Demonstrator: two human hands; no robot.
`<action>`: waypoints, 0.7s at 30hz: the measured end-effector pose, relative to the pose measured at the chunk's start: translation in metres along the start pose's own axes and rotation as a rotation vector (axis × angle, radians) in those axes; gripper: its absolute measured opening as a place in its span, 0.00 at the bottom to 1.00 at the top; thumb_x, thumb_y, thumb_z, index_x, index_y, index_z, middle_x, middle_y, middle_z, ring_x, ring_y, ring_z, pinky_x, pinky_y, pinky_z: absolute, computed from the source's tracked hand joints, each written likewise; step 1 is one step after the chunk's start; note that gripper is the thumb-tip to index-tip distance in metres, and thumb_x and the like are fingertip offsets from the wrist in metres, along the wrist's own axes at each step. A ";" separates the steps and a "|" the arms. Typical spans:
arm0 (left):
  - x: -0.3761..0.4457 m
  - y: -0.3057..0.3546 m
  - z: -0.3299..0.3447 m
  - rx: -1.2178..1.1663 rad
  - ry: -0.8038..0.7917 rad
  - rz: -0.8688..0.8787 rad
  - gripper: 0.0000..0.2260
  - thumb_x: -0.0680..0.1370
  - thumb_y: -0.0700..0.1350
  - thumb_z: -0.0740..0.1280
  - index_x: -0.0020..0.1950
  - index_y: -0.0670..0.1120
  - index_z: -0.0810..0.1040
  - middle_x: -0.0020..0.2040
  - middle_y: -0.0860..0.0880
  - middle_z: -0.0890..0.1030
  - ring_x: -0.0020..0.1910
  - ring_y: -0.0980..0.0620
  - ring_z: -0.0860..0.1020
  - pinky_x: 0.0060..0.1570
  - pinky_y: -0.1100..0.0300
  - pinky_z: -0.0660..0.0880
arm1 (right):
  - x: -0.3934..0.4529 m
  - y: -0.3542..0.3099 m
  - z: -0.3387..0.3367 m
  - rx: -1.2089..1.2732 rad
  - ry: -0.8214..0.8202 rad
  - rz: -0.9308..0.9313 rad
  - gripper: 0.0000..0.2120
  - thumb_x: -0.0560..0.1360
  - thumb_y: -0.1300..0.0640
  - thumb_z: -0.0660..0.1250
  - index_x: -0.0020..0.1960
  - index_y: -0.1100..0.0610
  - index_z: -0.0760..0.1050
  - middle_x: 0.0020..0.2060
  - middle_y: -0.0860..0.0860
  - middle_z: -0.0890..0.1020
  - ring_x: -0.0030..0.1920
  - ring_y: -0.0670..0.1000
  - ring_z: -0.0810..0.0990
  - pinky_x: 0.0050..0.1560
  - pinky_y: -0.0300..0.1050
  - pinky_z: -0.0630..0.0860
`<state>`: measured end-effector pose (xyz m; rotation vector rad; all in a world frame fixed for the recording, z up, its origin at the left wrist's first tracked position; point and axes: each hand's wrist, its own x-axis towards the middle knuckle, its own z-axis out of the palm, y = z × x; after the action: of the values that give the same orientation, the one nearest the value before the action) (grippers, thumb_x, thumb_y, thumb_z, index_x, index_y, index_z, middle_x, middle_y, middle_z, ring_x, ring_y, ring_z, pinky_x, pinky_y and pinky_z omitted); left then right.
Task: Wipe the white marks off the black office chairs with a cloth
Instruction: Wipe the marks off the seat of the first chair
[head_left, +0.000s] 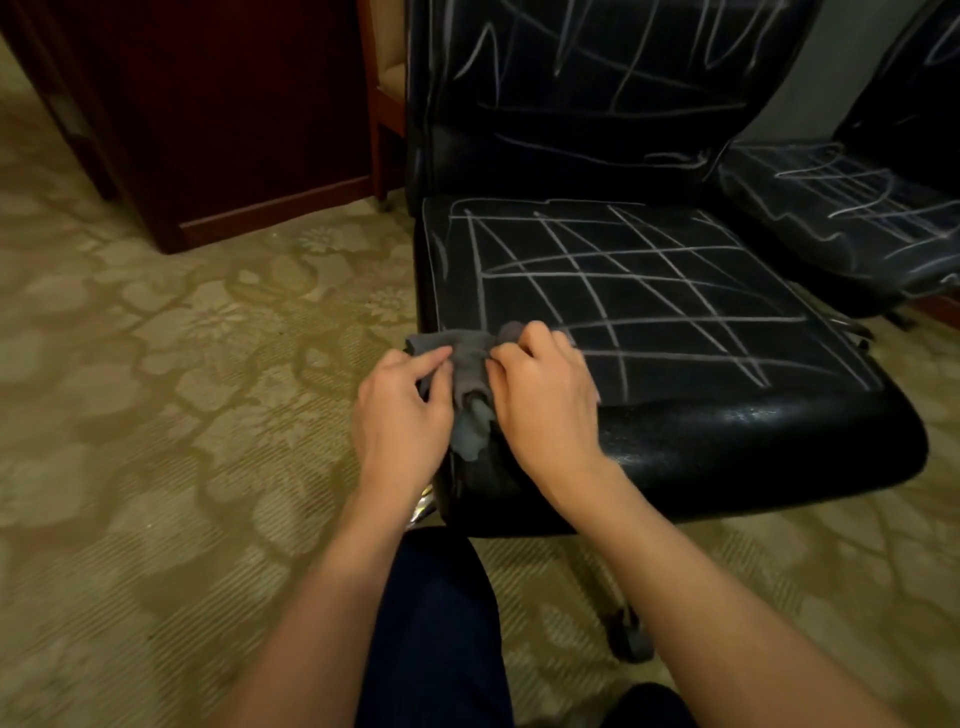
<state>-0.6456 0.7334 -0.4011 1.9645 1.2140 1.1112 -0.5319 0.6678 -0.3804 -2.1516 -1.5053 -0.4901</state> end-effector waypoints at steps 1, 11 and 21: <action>0.003 0.002 0.002 -0.001 0.004 -0.007 0.10 0.80 0.46 0.68 0.60 0.49 0.84 0.44 0.48 0.78 0.44 0.45 0.80 0.48 0.45 0.77 | 0.000 -0.003 -0.001 -0.001 0.001 0.027 0.07 0.76 0.58 0.69 0.45 0.60 0.82 0.44 0.55 0.79 0.43 0.57 0.77 0.43 0.53 0.76; -0.036 0.008 -0.017 0.084 -0.069 0.163 0.10 0.80 0.45 0.69 0.60 0.50 0.84 0.40 0.54 0.74 0.37 0.52 0.77 0.37 0.53 0.75 | -0.044 0.002 -0.030 0.008 -0.010 -0.045 0.06 0.76 0.58 0.69 0.43 0.60 0.81 0.43 0.55 0.77 0.41 0.56 0.75 0.41 0.52 0.75; 0.072 0.007 0.012 0.071 -0.139 -0.144 0.10 0.80 0.48 0.67 0.59 0.54 0.85 0.59 0.48 0.84 0.61 0.45 0.79 0.61 0.49 0.76 | 0.056 -0.006 0.015 -0.052 -0.169 0.085 0.11 0.81 0.57 0.62 0.59 0.59 0.79 0.57 0.55 0.75 0.57 0.57 0.75 0.55 0.50 0.73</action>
<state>-0.6142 0.7951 -0.3762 1.9376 1.3120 0.8567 -0.5181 0.7213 -0.3619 -2.3368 -1.4956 -0.3287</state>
